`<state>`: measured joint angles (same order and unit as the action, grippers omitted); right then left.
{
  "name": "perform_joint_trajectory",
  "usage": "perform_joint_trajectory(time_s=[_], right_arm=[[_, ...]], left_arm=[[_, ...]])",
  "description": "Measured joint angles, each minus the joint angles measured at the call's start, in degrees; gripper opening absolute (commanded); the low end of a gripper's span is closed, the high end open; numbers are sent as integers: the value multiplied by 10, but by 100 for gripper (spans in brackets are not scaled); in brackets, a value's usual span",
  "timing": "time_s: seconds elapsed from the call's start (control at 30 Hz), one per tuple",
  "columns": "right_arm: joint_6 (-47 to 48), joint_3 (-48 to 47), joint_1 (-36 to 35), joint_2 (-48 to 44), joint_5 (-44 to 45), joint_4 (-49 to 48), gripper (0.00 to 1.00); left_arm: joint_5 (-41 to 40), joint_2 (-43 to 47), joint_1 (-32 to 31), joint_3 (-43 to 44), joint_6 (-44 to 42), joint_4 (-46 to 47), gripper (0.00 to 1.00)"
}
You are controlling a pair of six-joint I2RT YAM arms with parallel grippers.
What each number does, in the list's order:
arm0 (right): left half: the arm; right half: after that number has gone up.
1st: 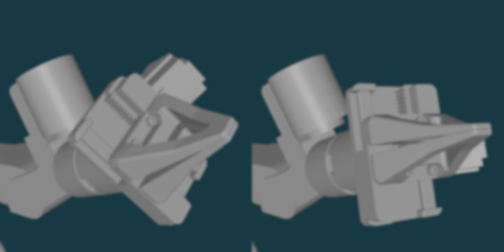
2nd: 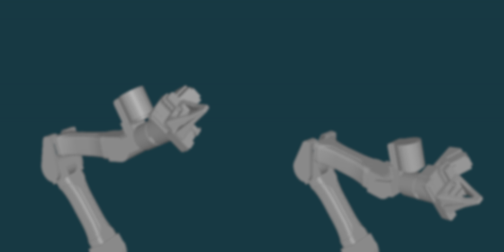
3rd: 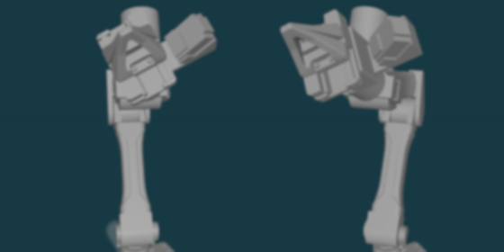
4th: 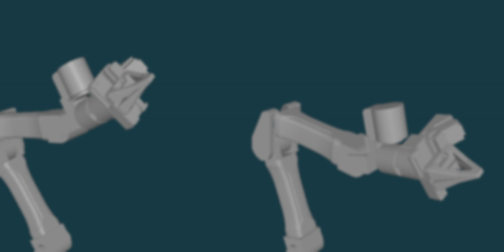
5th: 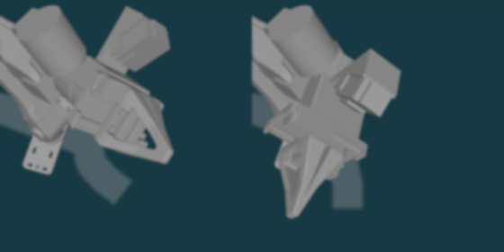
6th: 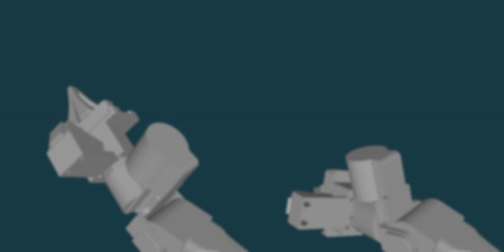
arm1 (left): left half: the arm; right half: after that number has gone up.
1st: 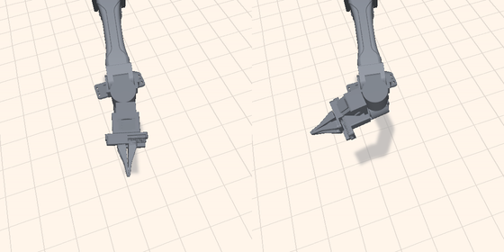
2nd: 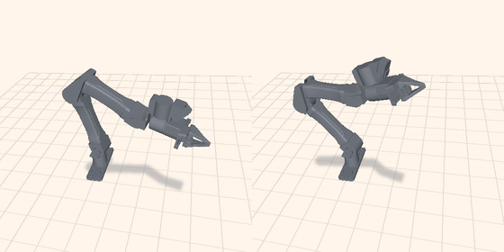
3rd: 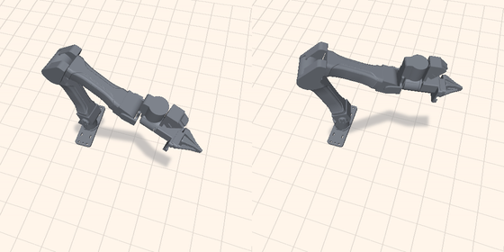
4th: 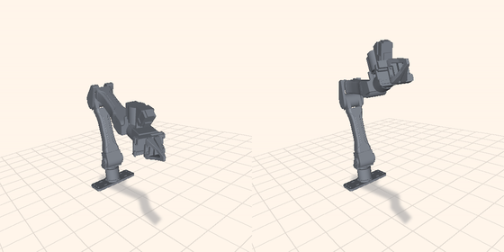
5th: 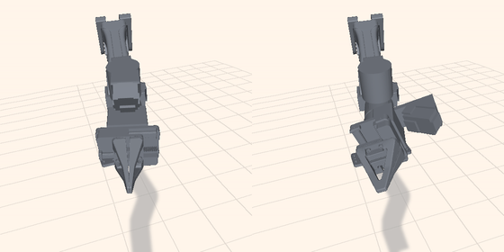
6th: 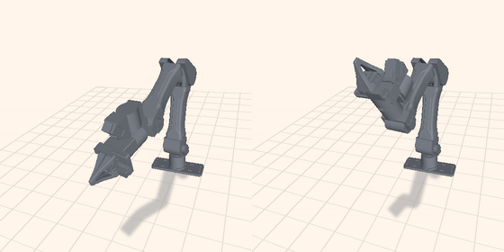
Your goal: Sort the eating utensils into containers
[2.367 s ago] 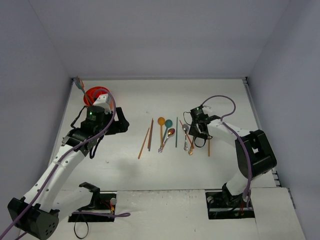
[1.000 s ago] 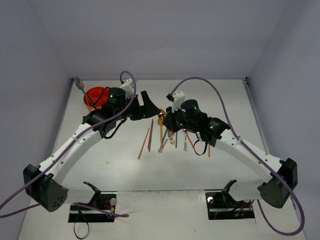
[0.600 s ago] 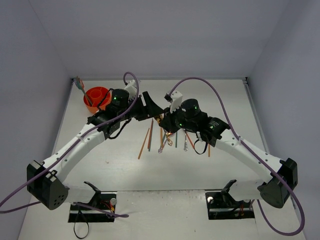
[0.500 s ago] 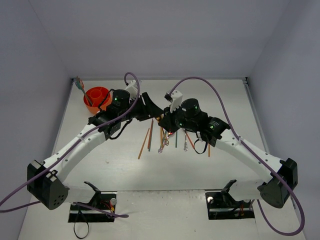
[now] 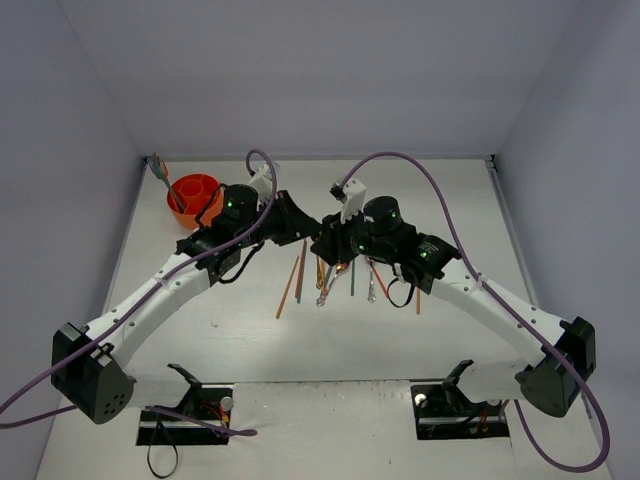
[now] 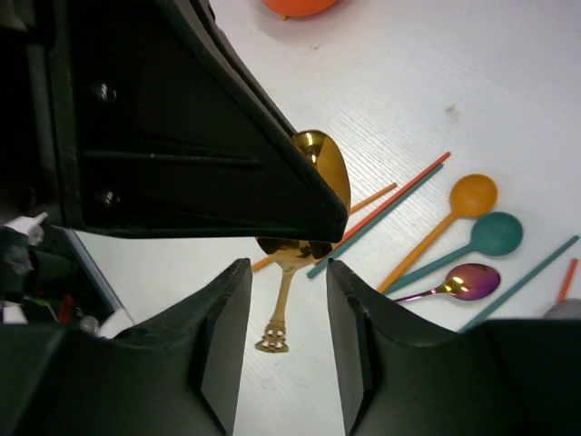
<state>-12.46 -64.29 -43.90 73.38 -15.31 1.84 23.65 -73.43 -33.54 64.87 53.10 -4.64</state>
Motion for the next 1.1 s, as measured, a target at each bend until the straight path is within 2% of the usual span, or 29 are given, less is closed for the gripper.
perform_joint_trajectory(time_s=[0.07,0.3,0.5,0.7,1.1], right_arm=[[-3,0,0,0,0,-5,64],[-8,6,0,-5,7,-14,77],[-15,26,1,-26,46,-12,82],[-21,42,5,-46,87,-2,83],[-11,64,46,-54,100,21,83]], left_arm=[[-3,2,0,-5,1,3,0],[-46,18,17,-4,-24,4,0],[-111,1,101,53,-72,-24,0],[-199,-64,197,136,-107,-15,0],[-311,-297,286,305,-146,32,0]])
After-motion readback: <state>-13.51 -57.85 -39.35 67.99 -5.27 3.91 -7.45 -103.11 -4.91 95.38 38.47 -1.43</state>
